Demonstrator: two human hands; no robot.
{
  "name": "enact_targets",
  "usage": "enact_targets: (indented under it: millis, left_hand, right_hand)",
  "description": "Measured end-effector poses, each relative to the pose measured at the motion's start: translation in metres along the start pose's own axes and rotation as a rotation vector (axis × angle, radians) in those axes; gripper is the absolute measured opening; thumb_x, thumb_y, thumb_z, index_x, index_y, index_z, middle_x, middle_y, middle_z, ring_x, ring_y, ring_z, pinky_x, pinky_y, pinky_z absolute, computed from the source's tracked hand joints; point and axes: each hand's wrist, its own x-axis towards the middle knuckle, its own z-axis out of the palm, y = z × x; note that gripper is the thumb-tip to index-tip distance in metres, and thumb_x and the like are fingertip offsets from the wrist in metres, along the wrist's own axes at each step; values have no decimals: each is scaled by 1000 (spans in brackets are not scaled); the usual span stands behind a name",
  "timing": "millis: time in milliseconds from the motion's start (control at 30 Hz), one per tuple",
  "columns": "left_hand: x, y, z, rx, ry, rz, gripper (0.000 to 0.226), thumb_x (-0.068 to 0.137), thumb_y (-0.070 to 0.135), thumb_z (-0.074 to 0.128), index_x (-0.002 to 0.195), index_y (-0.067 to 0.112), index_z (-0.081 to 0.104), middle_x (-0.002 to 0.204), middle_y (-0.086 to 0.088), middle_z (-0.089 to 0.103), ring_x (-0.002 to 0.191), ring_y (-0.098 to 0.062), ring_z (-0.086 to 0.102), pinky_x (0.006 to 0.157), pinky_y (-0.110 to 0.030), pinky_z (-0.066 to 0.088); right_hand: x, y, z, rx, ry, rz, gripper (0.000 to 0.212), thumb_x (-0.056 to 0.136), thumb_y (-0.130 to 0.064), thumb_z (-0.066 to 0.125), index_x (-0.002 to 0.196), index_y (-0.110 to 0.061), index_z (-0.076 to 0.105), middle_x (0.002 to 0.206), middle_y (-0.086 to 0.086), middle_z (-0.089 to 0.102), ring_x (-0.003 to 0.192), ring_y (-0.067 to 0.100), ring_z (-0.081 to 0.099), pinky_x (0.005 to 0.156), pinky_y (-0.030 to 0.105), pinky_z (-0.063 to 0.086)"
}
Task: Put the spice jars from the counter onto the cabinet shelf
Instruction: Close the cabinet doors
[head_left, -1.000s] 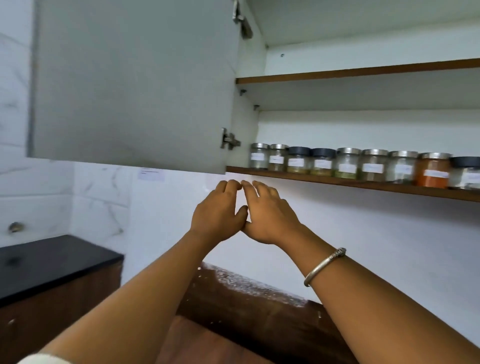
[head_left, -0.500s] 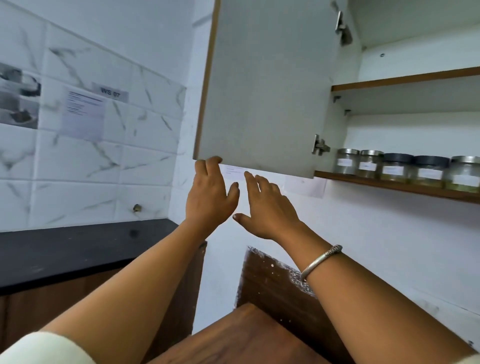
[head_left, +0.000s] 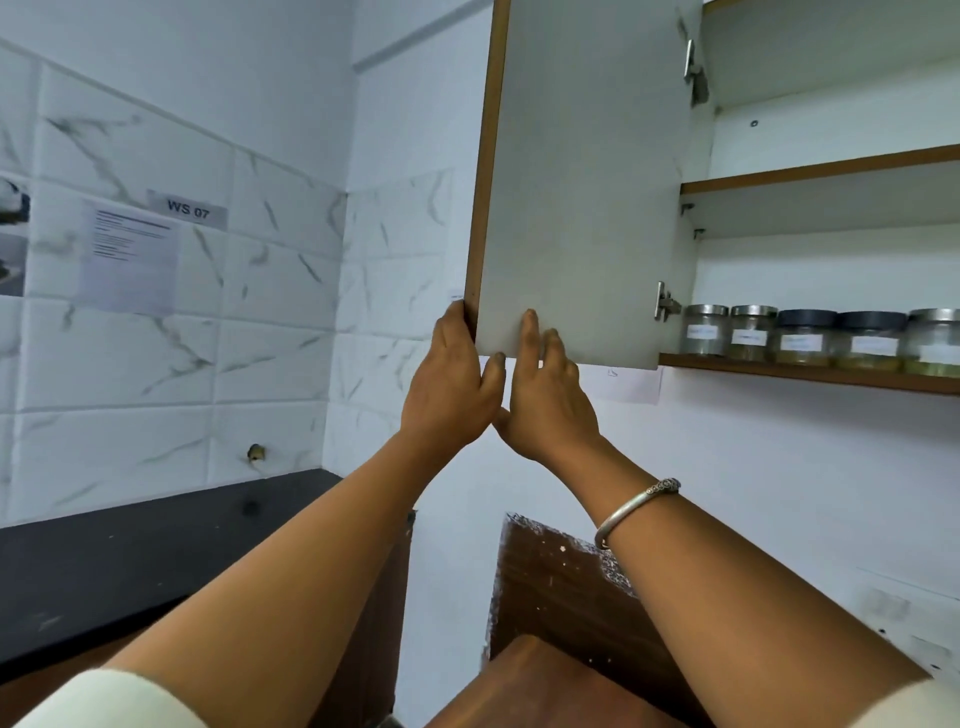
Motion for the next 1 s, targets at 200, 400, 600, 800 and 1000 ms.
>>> enact_targets:
  millis: [200, 400, 600, 800, 1000]
  left_hand:
    - [-5, 3, 5, -114, 38, 36, 43, 93, 21, 47, 132, 14, 32, 125, -4, 55, 100, -24, 60, 83, -37, 54]
    - [-12, 25, 7, -149, 70, 238, 43, 88, 28, 49, 126, 7, 42, 103, -5, 64, 73, -15, 57, 65, -24, 45]
    - [-24, 58, 23, -237, 11, 404, 51, 88, 31, 51, 130, 2, 45, 109, -11, 65, 84, -22, 64, 71, -21, 43]
    - [-34, 103, 53, -345, -31, 514, 47, 89, 30, 51, 128, 4, 49, 98, -9, 62, 80, -19, 61, 63, -26, 48]
    - [-42, 151, 95, -394, -154, 566, 49, 90, 32, 53, 134, 10, 46, 100, -11, 56, 83, -22, 56, 61, -28, 46]
  right_hand:
    - [4, 1, -4, 63, 123, 50, 90, 89, -37, 54, 148, -21, -12, 156, 19, 5, 139, 40, 21, 100, 46, 40]
    - [-12, 8, -20, 61, 284, -22, 78, 92, -36, 47, 150, -17, -2, 157, 11, 11, 141, 30, 20, 99, 44, 43]
    - [-39, 37, -46, 208, 408, -11, 75, 91, -27, 57, 149, -21, 9, 155, 2, 23, 137, 22, 34, 97, 42, 46]
    - [-66, 79, -78, 148, 549, 23, 75, 89, -22, 59, 147, -18, 12, 121, -13, 52, 100, 14, 61, 74, 25, 48]
    - [-102, 127, -109, 32, 657, 71, 67, 92, -29, 47, 146, -21, 8, 120, 12, 62, 95, 20, 64, 70, 19, 49]
